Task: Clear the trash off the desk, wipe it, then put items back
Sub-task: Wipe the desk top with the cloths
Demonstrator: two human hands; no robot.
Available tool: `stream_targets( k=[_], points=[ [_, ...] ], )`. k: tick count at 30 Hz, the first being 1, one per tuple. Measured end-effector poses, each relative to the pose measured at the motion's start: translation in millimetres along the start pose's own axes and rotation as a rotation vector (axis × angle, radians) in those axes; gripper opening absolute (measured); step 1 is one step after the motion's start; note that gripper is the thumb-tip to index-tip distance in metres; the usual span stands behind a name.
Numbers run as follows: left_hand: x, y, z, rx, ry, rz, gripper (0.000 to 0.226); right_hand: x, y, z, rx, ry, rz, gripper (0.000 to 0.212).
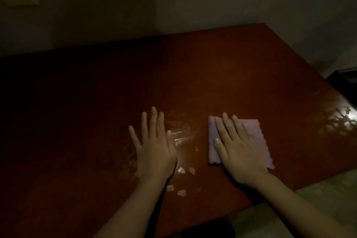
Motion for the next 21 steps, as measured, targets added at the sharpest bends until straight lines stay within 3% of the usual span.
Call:
stream_targets(
  k=[6, 14, 21],
  points=[
    [8.1, 25.1, -2.1, -0.063, 0.012, -0.02, 0.063, -6.8, 55.0, 1.0, -0.02, 0.035, -0.013, 0.064],
    [18.5, 104.9, 7.5, -0.169, 0.051, 0.056, 0.061, -18.2, 152.8, -26.8, -0.306, 0.042, -0.037, 0.061],
    [23.3, 118.7, 18.1, -0.209, 0.066, 0.048, 0.06, -37.1, 176.2, 137.5, 0.045, -0.035, 0.006, 0.065]
  ],
)
Point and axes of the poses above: each hand's wrist, its own y-axis towards the middle knuckle, its own x-axis out of the palm, z = x × y, the point moved 6 cm from there along y, towards the middle knuckle, and after that the axes turned 11 degrees about x, right-handed, at the moved point
